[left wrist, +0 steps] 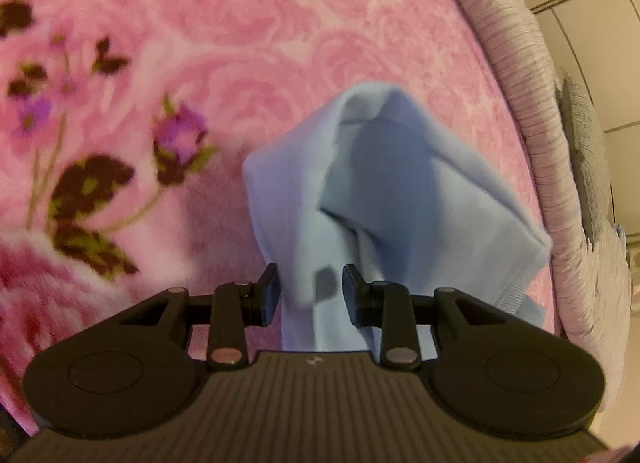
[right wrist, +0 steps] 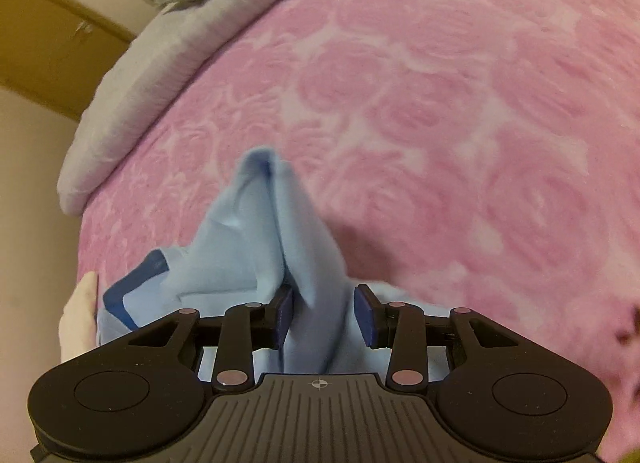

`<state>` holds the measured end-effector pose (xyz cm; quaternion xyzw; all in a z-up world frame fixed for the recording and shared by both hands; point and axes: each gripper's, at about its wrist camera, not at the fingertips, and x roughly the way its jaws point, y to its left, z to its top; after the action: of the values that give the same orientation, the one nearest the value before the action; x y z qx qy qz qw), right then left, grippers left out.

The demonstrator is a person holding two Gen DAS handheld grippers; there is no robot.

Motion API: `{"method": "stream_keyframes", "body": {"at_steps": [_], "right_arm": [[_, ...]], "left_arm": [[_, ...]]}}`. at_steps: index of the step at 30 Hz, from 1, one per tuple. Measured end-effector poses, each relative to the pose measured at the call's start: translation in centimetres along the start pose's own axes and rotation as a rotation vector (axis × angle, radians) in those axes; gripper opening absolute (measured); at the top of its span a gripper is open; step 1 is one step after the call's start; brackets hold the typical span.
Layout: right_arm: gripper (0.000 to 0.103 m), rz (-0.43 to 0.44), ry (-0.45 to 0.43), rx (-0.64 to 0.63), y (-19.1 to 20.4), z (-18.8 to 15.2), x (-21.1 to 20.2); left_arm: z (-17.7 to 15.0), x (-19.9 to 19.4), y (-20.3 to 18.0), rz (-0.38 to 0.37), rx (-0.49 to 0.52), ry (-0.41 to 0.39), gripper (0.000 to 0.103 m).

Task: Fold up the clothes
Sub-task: 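Pinch the sweatshirt with both grippers and lift it off the bed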

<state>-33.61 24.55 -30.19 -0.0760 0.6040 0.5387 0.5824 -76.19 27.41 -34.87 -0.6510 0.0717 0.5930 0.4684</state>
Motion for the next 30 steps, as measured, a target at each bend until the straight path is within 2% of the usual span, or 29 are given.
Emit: {"method": "stream_keyframes", "body": {"at_steps": [1, 2, 3, 4, 6, 9, 11, 12, 14, 18, 20, 24, 27, 30], "right_arm": [[0.038, 0.003, 0.008, -0.030, 0.4, 0.0, 0.5], [0.020, -0.001, 0.015, -0.062, 0.7, 0.0, 0.8], [0.014, -0.009, 0.017, -0.097, 1.0, 0.0, 1.0], [0.008, -0.020, 0.007, -0.130, 1.2, -0.1, 0.8], [0.006, -0.042, -0.050, -0.183, 1.3, -0.1, -0.6], [0.004, -0.059, -0.148, -0.234, 1.6, 1.1, -3.5], [0.004, -0.077, -0.237, -0.297, 2.5, 2.2, -6.0], [0.004, -0.069, -0.277, -0.325, 2.9, 2.9, -7.4], [0.003, -0.012, -0.327, -0.336, 3.6, 4.5, -9.8], [0.002, 0.044, -0.417, -0.333, 4.3, 6.6, -14.2], [0.002, 0.042, -0.396, -0.314, 3.8, 7.2, -14.8], [0.001, -0.105, -0.388, -0.329, 2.0, 6.1, -13.4], [0.000, -0.216, -0.473, -0.383, 1.2, 5.6, -14.5], [0.000, -0.279, -0.577, -0.450, 1.7, 6.1, -16.6]], "left_arm": [[0.0, 0.3, 0.2, 0.001, -0.009, 0.002, 0.027], [0.1, 0.4, 0.1, -0.015, 0.000, -0.005, 0.019], [0.2, 0.3, -0.1, -0.022, 0.024, -0.009, 0.010], [0.4, -0.1, -0.7, -0.023, 0.068, -0.011, 0.008], [0.7, -0.9, -2.0, -0.027, 0.157, -0.014, 0.002], [1.2, -3.7, -5.1, -0.087, 0.320, -0.016, 0.001], [1.5, -6.5, -8.0, -0.134, 0.466, -0.052, 0.001], [1.7, -8.0, -9.5, -0.157, 0.538, -0.070, 0.001], [2.2, -10.0, -11.7, -0.197, 0.598, -0.093, 0.001], [3.7, -10.6, -13.8, -0.222, 0.585, -0.089, 0.001], [4.3, -9.2, -13.7, -0.199, 0.540, -0.054, 0.001], [4.6, -7.2, -12.7, -0.138, 0.518, -0.004, 0.000], [5.0, -8.9, -13.3, -0.155, 0.542, -0.015, 0.000], [6.4, -11.2, -15.1, -0.227, 0.567, -0.009, 0.000]]}}
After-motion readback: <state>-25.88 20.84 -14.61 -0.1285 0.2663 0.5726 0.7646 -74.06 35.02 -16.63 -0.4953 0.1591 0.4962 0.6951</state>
